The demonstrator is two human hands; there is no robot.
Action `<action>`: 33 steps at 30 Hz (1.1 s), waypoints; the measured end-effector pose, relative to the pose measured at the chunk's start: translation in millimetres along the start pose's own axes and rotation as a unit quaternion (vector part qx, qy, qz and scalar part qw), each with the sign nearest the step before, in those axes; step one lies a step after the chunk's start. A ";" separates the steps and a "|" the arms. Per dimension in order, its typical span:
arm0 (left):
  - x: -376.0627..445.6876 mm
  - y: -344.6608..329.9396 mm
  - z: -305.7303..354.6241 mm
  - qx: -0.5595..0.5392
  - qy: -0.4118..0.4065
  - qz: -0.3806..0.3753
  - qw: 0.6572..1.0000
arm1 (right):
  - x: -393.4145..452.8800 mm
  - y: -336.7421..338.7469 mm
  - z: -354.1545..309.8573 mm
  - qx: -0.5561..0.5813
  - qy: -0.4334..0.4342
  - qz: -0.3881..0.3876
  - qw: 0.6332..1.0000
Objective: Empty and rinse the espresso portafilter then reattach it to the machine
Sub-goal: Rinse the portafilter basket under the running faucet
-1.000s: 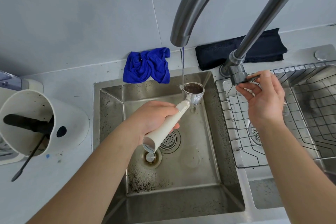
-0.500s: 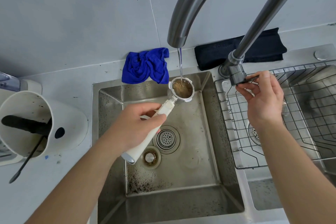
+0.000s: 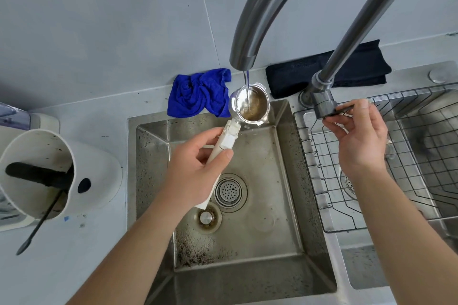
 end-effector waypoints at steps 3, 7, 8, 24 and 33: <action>3.5 -2.5 -4.8 -0.014 -0.008 0.012 1.000 | 0.2 -0.1 -0.8 0.000 0.001 0.001 1.000; 8.2 -7.9 -12.6 -0.030 -0.009 0.018 0.999 | 0.3 -0.1 -1.2 0.001 0.004 0.003 1.000; 8.9 -10.3 -14.3 -0.040 -0.008 0.013 0.999 | 0.0 -0.6 -1.3 0.001 0.003 0.002 1.000; 23.9 -50.2 -4.7 -0.156 0.005 -0.009 0.988 | 0.5 1.2 0.8 -0.005 0.003 0.011 1.000; 21.9 -44.2 -16.3 -0.173 0.052 -0.004 0.984 | 0.4 1.3 -0.2 -0.007 0.005 0.008 1.000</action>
Point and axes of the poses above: each hand's wrist, its own x-axis towards the middle knuckle, its own y-axis out of the back of the hand, z = x × y, the point moved 9 cm from there along x, towards the middle knuckle, and after that the axes turned 1 degree about x, right-handed, at the moved point
